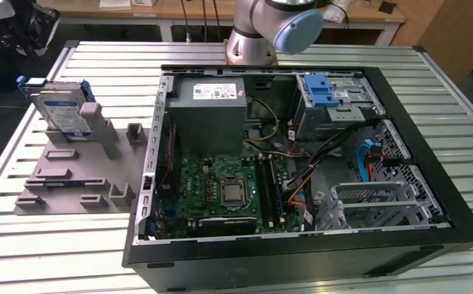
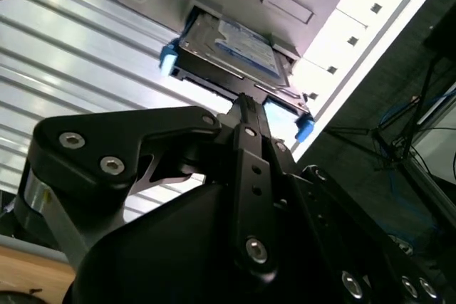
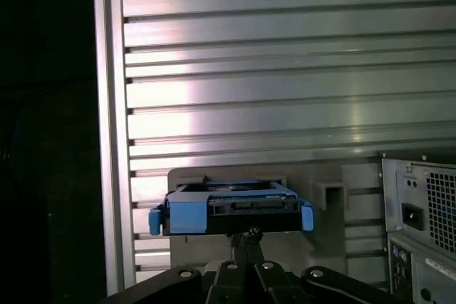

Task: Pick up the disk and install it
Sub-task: 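Reach for the disk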

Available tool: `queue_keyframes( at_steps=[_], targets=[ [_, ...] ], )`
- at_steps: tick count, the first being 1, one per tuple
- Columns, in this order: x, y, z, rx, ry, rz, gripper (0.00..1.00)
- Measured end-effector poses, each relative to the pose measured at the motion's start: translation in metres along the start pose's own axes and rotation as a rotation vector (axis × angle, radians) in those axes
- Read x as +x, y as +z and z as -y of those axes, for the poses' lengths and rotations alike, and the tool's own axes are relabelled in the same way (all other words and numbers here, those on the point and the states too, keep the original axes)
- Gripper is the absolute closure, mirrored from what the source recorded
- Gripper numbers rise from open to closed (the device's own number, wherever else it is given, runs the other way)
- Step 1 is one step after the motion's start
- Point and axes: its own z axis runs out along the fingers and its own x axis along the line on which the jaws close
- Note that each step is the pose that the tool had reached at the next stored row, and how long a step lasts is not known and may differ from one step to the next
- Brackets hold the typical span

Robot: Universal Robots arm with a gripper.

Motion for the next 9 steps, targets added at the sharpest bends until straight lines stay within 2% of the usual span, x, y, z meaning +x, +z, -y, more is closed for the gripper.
queue_keyframes(
  at_steps=[6, 9],
  targets=[
    [0.0186, 0.0015, 0.0015, 0.0, 0.0, -0.0001, 0.89],
    [0.0235, 0.0016, 0.0018, 0.0, 0.0, -0.0001, 0.89]
  ],
)
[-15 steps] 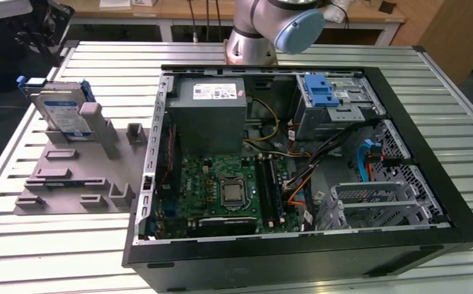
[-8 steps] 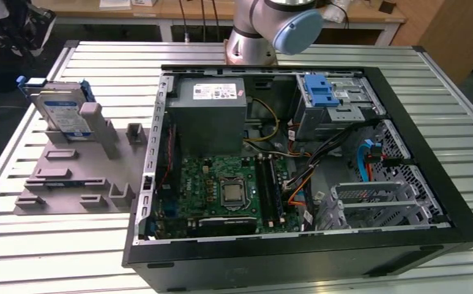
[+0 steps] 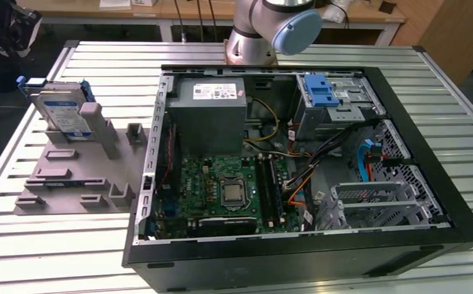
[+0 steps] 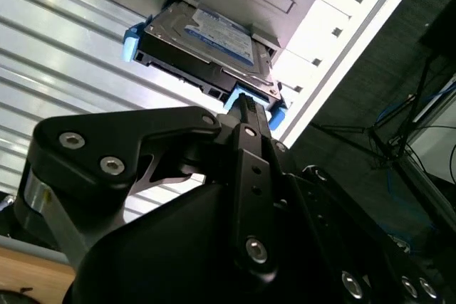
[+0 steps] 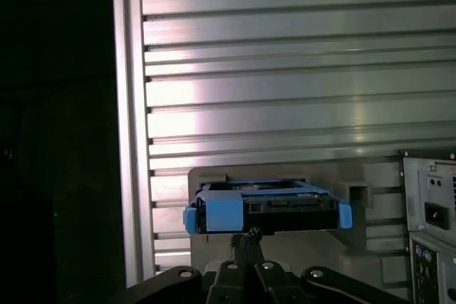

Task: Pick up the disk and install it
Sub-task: 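Reach for the disk, then pick up the disk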

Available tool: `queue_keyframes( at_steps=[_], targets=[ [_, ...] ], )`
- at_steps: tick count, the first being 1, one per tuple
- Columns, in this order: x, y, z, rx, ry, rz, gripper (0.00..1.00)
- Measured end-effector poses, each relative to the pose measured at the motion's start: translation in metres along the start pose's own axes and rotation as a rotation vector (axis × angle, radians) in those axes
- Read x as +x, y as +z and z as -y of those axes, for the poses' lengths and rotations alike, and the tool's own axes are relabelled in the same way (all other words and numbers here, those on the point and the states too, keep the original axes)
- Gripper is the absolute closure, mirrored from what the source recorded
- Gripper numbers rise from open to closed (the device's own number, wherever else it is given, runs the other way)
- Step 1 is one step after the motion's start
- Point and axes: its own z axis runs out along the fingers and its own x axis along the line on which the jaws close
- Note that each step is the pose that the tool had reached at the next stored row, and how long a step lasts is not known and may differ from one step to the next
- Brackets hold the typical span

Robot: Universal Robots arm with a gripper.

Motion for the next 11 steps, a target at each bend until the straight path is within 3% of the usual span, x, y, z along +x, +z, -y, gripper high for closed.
queue_keyframes(
  at_steps=[11],
  targets=[
    [0.0008, 0.0, 0.0001, 0.0, -0.004, -0.0001, 0.89]
  ],
)
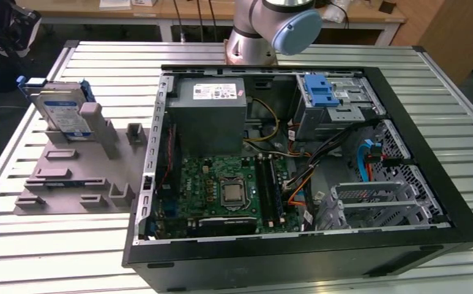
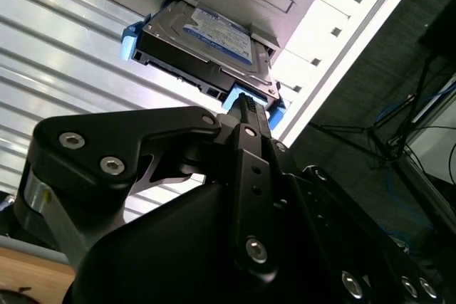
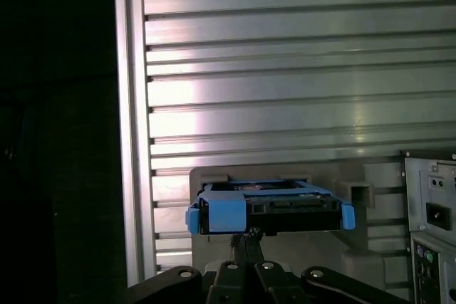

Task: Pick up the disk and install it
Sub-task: 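Pick up the disk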

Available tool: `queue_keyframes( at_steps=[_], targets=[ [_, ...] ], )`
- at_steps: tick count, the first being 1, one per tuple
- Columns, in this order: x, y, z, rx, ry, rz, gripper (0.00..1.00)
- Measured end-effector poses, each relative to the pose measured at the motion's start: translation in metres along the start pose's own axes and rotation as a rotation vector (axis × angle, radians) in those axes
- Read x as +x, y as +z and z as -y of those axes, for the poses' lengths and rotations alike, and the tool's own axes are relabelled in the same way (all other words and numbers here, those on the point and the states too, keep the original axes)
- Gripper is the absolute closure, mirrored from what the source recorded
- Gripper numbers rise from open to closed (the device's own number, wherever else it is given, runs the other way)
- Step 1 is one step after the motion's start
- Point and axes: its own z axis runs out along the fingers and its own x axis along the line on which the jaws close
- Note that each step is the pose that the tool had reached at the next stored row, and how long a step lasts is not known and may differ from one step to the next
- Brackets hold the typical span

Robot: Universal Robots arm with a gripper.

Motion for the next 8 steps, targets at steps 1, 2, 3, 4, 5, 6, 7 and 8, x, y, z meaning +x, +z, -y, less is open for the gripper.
queue_keyframes(
  at_steps=[1, 2, 3, 4, 5, 6, 7, 8],
  targets=[
    [0.0, 0.0, 0.0, 0.0, -0.001, -0.0001, 0.89],
    [0.0, 0.0, 0.0, 0.0, -0.003, -0.0002, 0.89],
    [0.0, 0.0, 0.0, 0.0, -0.005, -0.0003, 0.89],
    [0.0, 0.0, 0.0, 0.0, -0.007, -0.0004, 0.89],
    [0.0, 0.0, 0.0, 0.0, -0.009, -0.0004, 0.89],
    [0.0, 0.0, 0.0, -0.0001, -0.01, -0.0005, 0.89],
    [0.0001, 0.0, 0.0, -0.0001, -0.012, -0.0006, 0.89],
    [0.0001, 0.0, 0.0, -0.0001, -0.015, -0.0007, 0.89]
  ],
)
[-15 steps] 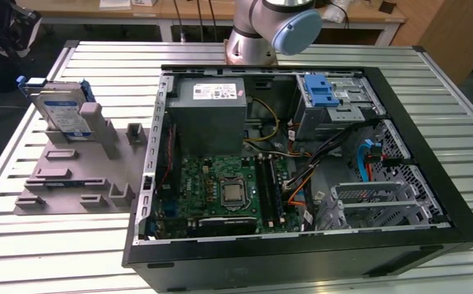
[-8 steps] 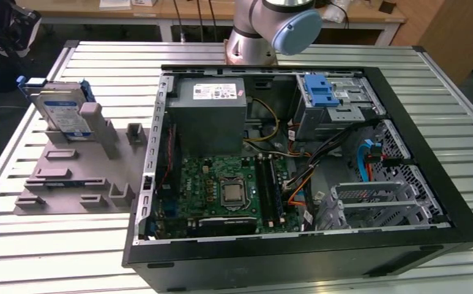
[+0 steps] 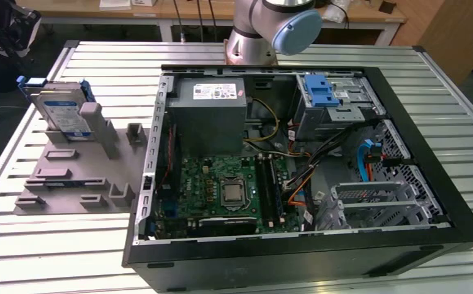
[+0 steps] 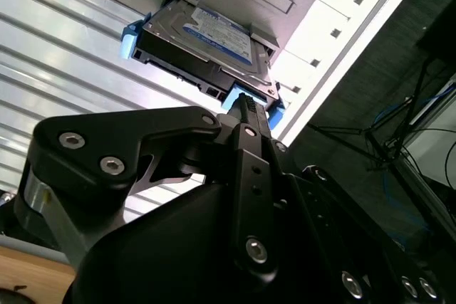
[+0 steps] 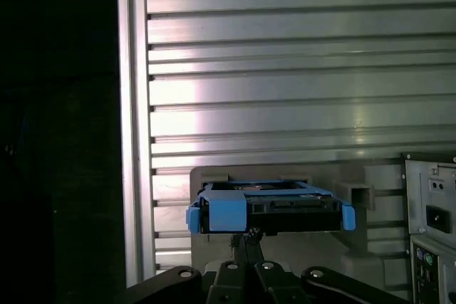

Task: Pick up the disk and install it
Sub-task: 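Pick up the disk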

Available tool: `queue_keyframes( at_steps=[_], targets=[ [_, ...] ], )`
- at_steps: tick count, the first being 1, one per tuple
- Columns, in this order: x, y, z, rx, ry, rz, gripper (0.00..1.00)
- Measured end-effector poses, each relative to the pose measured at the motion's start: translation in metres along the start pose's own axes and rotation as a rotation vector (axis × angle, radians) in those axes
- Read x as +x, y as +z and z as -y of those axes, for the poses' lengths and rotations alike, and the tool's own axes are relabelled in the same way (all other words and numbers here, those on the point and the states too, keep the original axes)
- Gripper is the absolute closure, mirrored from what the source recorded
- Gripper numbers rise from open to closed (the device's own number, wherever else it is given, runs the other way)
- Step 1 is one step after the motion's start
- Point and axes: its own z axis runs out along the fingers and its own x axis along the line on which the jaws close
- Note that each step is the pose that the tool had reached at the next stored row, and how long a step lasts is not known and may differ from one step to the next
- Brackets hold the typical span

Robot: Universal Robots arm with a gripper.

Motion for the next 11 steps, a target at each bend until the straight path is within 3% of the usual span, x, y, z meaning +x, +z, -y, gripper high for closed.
queue_keyframes(
  at_steps=[11],
  targets=[
    [0.0, 0.0, 0.0, -0.0001, -0.029, -0.0012, 0.89]
  ],
)
